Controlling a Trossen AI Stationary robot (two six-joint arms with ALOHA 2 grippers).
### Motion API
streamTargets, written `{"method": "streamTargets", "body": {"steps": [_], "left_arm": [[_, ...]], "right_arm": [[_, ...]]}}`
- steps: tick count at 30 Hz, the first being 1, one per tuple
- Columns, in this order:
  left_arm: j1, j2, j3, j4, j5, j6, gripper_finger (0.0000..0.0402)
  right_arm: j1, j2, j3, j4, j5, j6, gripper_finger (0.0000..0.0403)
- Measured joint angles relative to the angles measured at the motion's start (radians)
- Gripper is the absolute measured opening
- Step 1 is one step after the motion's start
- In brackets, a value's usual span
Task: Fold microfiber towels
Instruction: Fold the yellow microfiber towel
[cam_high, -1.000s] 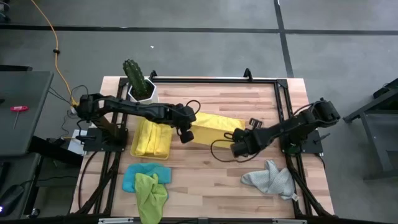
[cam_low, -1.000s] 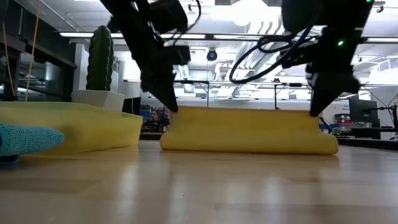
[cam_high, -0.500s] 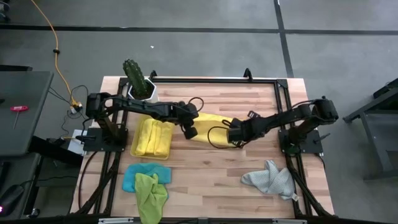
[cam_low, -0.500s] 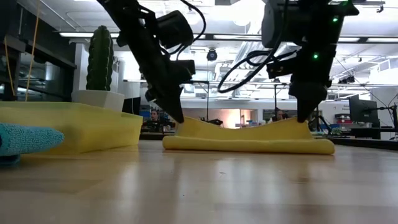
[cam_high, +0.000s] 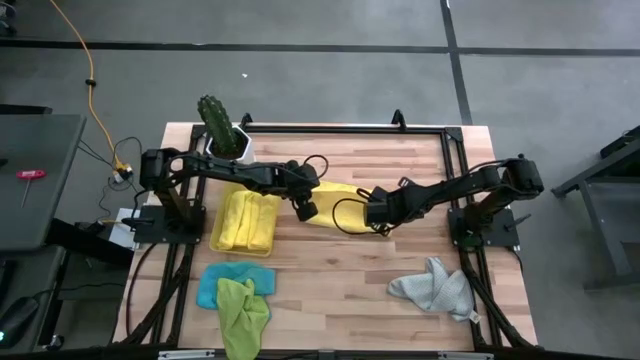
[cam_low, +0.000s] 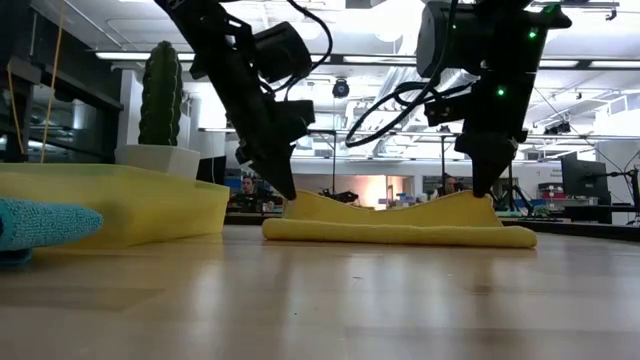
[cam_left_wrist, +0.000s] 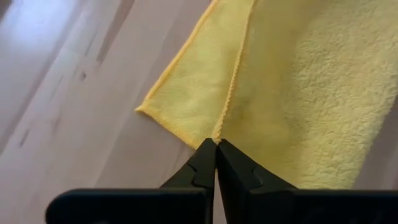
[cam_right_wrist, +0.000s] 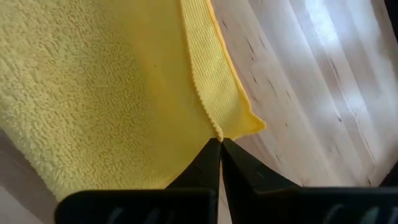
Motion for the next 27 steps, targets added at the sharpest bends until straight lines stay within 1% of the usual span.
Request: {"method": "streamTargets", "body": {"steps": [3, 7, 11, 15, 17, 18, 21, 23, 27], "left_arm": [[0.0, 0.0, 0.0, 0.0, -0.027, 0.002, 0.0018], [0.012, -0.005, 0.0, -0.002, -0.069, 0.028, 0.0058], [0.031, -0.01, 0.0, -0.001, -0.059, 0.059, 0.0107], [0.039, -0.024, 0.024, -0.016, -0.032, 0.104, 0.0148], [0.039, -0.04, 0.042, -0.034, -0.001, 0.118, 0.0163], [0.039, -0.048, 0.048, -0.028, 0.031, 0.125, 0.017], [0.02, -0.065, 0.048, -0.034, 0.186, 0.177, 0.0181], [-0.008, -0.067, 0.032, -0.037, 0.257, 0.205, 0.0183], [-0.077, -0.064, -0.024, -0.035, 0.266, 0.264, 0.018]], "right_arm": [[0.0, 0.0, 0.0, 0.005, 0.014, -0.003, 0.0015], [0.0, 0.0, 0.0, 0.001, 0.061, -0.005, 0.0066], [0.0, 0.0, 0.0, -0.033, 0.091, -0.023, 0.0128], [0.003, -0.003, 0.0, -0.092, 0.136, -0.024, 0.0168], [0.011, -0.015, 0.0, -0.108, 0.146, -0.026, 0.0176], [0.02, -0.022, 0.0, -0.108, 0.145, -0.031, 0.0177], [0.074, -0.052, 0.0, -0.092, 0.093, -0.076, 0.0178], [0.128, -0.071, 0.0, -0.067, 0.061, -0.088, 0.0178], [0.246, -0.099, 0.0, -0.016, 0.025, -0.069, 0.0179]]}}
